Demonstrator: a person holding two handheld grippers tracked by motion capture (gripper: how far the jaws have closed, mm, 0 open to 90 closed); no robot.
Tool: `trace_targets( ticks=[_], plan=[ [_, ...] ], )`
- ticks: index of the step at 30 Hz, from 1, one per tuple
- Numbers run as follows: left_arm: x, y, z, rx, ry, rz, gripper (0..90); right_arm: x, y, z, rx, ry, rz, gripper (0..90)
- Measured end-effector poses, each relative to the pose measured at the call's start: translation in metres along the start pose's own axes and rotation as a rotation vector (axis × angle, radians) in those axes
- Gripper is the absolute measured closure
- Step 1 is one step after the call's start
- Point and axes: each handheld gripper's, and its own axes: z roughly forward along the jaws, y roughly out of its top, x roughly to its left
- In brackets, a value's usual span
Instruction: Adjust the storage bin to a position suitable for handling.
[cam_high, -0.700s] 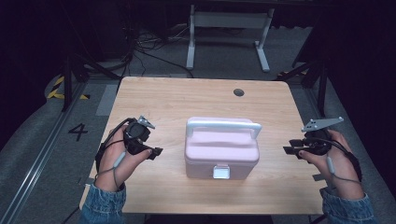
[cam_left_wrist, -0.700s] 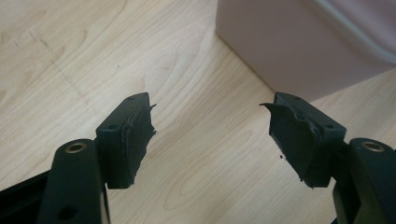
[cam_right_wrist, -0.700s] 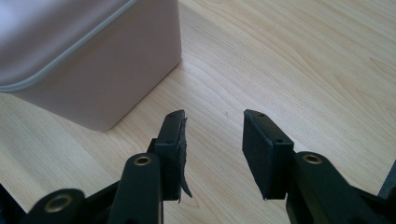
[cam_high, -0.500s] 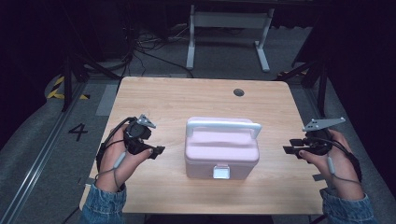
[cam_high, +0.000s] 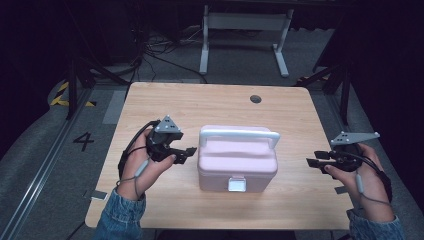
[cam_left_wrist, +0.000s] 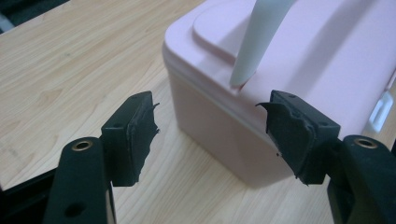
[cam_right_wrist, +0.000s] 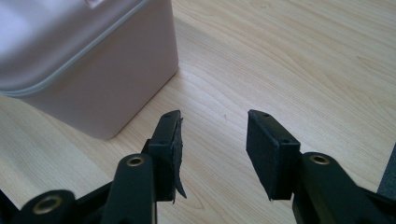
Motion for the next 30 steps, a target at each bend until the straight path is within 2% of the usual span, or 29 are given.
trace_targets(
  ticks=[1, 3, 5, 7, 8, 9, 10, 11, 14, 17, 23, 29, 30],
  plan=[
    [0.000, 0.000, 0.000, 0.000, 0.000, 0.000, 33.5, 0.000, 0.000, 0.000, 0.000, 0.000, 0.000, 57.0],
    [-0.002, 0.002, 0.005, -0.033, 0.007, -0.008, 33.4, 0.000, -0.002, -0.002, -0.005, -0.004, 0.003, 57.1],
    [-0.003, 0.004, 0.009, -0.060, 0.009, 0.007, 33.1, 0.001, -0.004, -0.003, -0.009, -0.008, 0.004, 57.1],
    [-0.005, 0.006, 0.013, -0.084, -0.017, 0.024, 33.4, 0.001, -0.007, -0.004, -0.013, -0.010, 0.012, 57.1],
    [-0.007, 0.007, 0.015, -0.103, -0.025, 0.016, 33.8, 0.001, -0.008, -0.004, -0.015, -0.010, 0.015, 57.1],
    [-0.007, 0.008, 0.017, -0.113, -0.018, 0.028, 34.1, 0.000, -0.009, -0.005, -0.017, -0.014, 0.018, 57.1],
    [-0.008, 0.008, 0.018, -0.124, -0.005, 0.039, 35.1, 0.000, -0.010, -0.006, -0.016, -0.015, 0.020, 57.1],
    [-0.009, 0.009, 0.020, -0.141, 0.002, 0.032, 36.7, 0.000, -0.010, -0.006, -0.018, -0.018, 0.020, 57.1],
    [-0.011, 0.011, 0.023, -0.170, -0.017, 0.023, 45.4, 0.000, -0.011, -0.007, -0.023, -0.021, 0.028, 57.1],
    [-0.013, 0.012, 0.028, -0.209, -0.029, 0.016, 48.2, 0.001, -0.012, -0.006, -0.022, -0.021, 0.024, 57.1],
    [-0.017, 0.016, 0.034, -0.218, 0.006, 0.006, 55.2, 0.003, -0.013, -0.008, -0.024, -0.018, 0.027, 57.1],
    [-0.023, 0.019, 0.033, -0.219, 0.052, 0.000, 68.6, 0.001, -0.015, -0.007, -0.025, -0.027, 0.029, 57.1],
    [-0.025, 0.019, 0.033, -0.214, 0.062, 0.006, 68.6, 0.001, -0.015, -0.007, -0.028, -0.026, 0.029, 57.1]
  ],
)
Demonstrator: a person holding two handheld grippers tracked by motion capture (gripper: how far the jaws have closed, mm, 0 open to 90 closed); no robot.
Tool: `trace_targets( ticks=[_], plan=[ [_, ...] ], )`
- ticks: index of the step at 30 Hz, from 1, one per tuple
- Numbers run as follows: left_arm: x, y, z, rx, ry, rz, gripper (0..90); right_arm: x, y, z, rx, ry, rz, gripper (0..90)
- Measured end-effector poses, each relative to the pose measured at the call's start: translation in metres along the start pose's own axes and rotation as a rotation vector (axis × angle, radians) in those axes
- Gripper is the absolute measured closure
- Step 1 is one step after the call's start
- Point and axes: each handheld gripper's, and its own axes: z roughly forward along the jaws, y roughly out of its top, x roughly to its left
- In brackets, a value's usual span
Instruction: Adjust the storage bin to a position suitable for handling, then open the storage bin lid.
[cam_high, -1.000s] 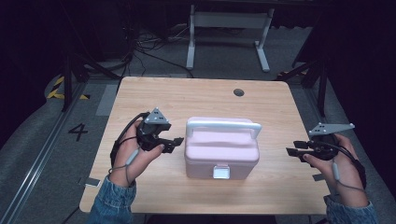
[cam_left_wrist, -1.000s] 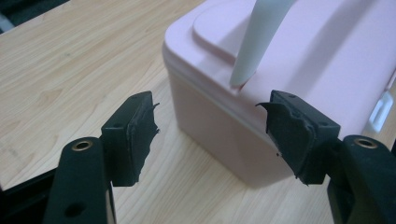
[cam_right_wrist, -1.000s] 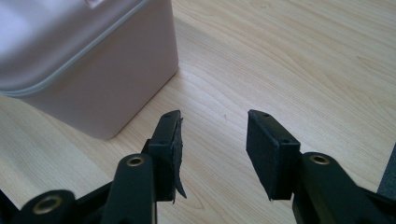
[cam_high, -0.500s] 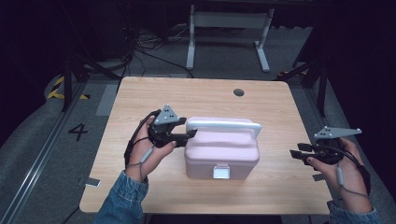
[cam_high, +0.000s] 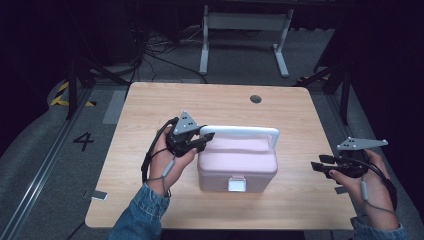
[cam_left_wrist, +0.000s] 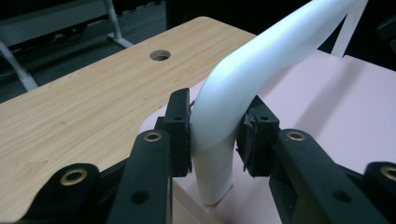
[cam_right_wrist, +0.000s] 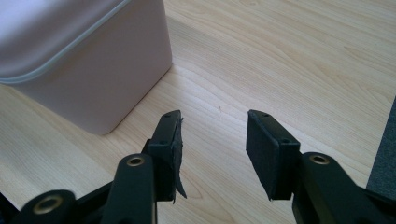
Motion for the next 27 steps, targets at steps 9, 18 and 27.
trace_targets(
  ticks=[9, 18, 27],
  plan=[
    [0.000, 0.005, -0.001, -0.016, 0.000, 0.003, 68.9, 0.002, -0.001, -0.002, -0.008, -0.002, 0.002, 57.0],
    [0.008, 0.013, 0.001, -0.064, -0.013, -0.021, 68.8, 0.004, -0.007, -0.003, -0.012, -0.010, 0.018, 57.0],
    [0.019, 0.020, 0.006, -0.110, -0.010, -0.045, 68.9, 0.006, -0.009, -0.009, -0.060, -0.003, 0.003, 58.3]
  ],
)
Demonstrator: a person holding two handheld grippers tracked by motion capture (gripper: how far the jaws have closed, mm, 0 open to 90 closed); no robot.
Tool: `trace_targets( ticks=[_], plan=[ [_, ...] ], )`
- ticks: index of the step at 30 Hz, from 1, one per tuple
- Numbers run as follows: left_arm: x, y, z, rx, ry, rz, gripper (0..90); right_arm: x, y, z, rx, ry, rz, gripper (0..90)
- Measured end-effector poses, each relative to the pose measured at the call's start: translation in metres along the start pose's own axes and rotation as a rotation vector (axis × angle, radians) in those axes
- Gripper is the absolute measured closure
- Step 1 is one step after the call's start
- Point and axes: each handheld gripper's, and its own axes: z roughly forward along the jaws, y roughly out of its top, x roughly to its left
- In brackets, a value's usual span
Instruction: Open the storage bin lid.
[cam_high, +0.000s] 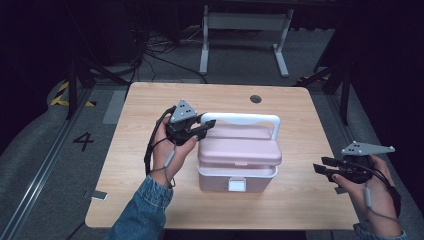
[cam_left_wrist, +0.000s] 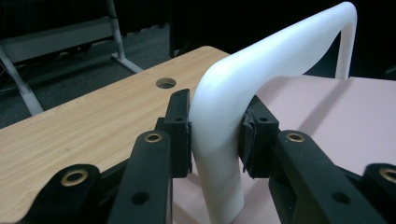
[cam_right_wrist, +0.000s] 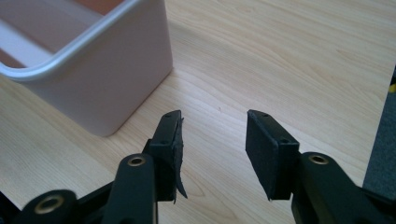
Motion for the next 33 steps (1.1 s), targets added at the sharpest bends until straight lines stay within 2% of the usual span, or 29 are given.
trace_targets(
  ticks=[7, 11, 14, 16, 19, 24, 27, 33],
  plan=[
    [0.009, 0.008, 0.006, 0.004, 0.007, -0.016, 68.8, 0.011, 0.009, -0.004, -0.088, 0.068, -0.020, 59.1],
    [0.014, 0.012, 0.010, 0.000, -0.008, -0.039, 68.6, 0.016, 0.015, -0.003, -0.121, 0.119, -0.023, 59.3],
    [0.018, 0.017, 0.011, 0.019, -0.013, -0.036, 68.3, 0.027, 0.022, 0.001, -0.154, 0.209, -0.056, 60.9],
    [0.020, 0.019, 0.012, 0.022, -0.013, -0.038, 68.2, 0.032, 0.026, 0.003, -0.172, 0.237, -0.071, 63.0],
    [0.022, 0.020, 0.013, 0.033, -0.028, -0.049, 68.1, 0.039, 0.030, 0.007, -0.197, 0.255, -0.101, 67.0],
    [0.021, 0.022, 0.012, 0.058, -0.027, -0.023, 67.6, 0.044, 0.038, 0.016, -0.231, 0.264, -0.152, 77.1],
    [0.021, 0.023, 0.011, 0.066, -0.029, -0.018, 67.6, 0.047, 0.042, 0.023, -0.270, 0.294, -0.145, 82.9],
    [0.022, 0.024, 0.011, 0.067, -0.029, -0.015, 67.3, 0.049, 0.045, 0.043, -0.285, 0.348, -0.127, 84.8]
  ],
)
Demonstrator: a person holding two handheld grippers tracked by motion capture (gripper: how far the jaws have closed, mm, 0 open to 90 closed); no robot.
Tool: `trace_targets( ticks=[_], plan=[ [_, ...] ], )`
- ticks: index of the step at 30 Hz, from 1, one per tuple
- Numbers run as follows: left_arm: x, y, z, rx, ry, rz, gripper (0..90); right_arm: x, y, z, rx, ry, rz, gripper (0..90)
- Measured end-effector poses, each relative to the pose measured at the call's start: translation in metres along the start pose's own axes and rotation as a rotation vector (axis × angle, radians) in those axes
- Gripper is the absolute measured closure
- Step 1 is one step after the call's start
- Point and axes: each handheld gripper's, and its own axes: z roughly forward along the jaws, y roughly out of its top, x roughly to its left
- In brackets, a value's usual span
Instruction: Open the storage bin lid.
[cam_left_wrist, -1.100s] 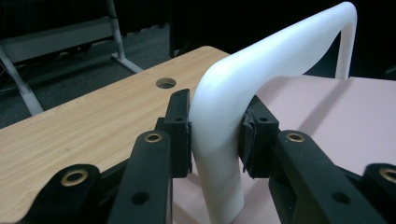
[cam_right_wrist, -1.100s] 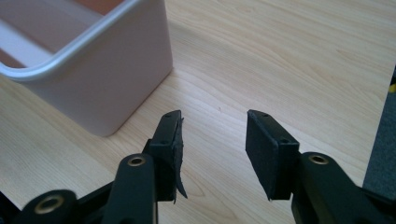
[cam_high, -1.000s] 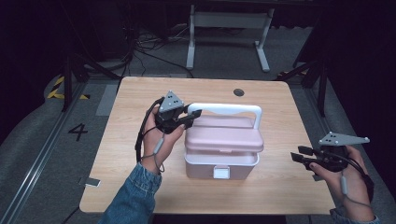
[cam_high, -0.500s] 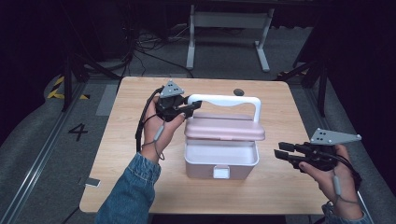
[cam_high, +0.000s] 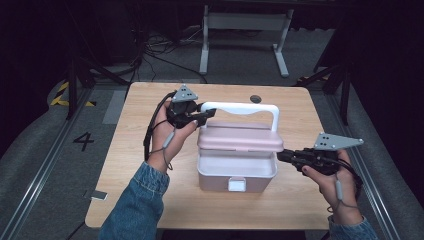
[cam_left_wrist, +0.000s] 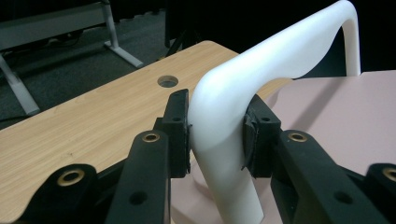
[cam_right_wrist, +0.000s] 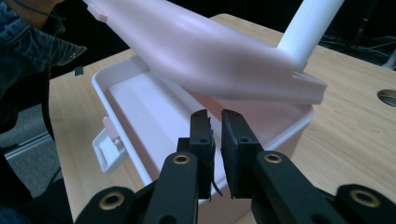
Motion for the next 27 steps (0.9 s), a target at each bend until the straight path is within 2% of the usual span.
trace_targets(
  ticks=[3, 7, 10, 13, 14, 15, 18, 20, 24, 27],
  plan=[
    [0.000, 0.000, 0.001, 0.002, 0.003, 0.004, 66.5, -0.003, -0.002, 0.006, -0.039, 0.017, 0.023, 89.5],
    [0.001, -0.002, 0.001, 0.005, 0.004, 0.012, 65.4, -0.004, -0.003, 0.008, -0.076, 0.038, 0.038, 90.0],
    [0.000, -0.003, -0.001, 0.003, -0.025, 0.003, 59.3, -0.005, -0.004, 0.007, -0.081, 0.037, 0.037, 90.0],
    [-0.001, -0.004, -0.005, 0.015, -0.002, 0.013, 46.6, -0.004, -0.004, 0.006, -0.087, 0.032, 0.032, 90.0],
    [-0.001, -0.005, -0.007, 0.026, 0.011, 0.013, 38.6, -0.004, -0.004, 0.006, -0.085, 0.031, 0.029, 90.0],
    [-0.001, -0.005, -0.008, 0.030, 0.017, 0.012, 38.6, -0.004, -0.004, 0.006, -0.085, 0.031, 0.029, 90.0],
    [-0.002, -0.009, -0.017, 0.034, 0.046, 0.028, 29.8, -0.004, -0.004, 0.006, -0.083, 0.030, 0.029, 90.0],
    [-0.003, -0.012, -0.025, 0.043, 0.057, 0.047, 28.0, -0.003, -0.004, 0.005, -0.084, 0.030, 0.031, 90.0],
    [-0.004, -0.022, -0.042, 0.045, 0.068, 0.058, 26.6, -0.002, -0.002, 0.004, -0.085, 0.034, 0.034, 90.0],
    [-0.005, -0.024, -0.052, 0.074, 0.086, 0.076, 26.5, -0.001, -0.002, 0.004, -0.086, 0.034, 0.033, 90.0]
  ],
)
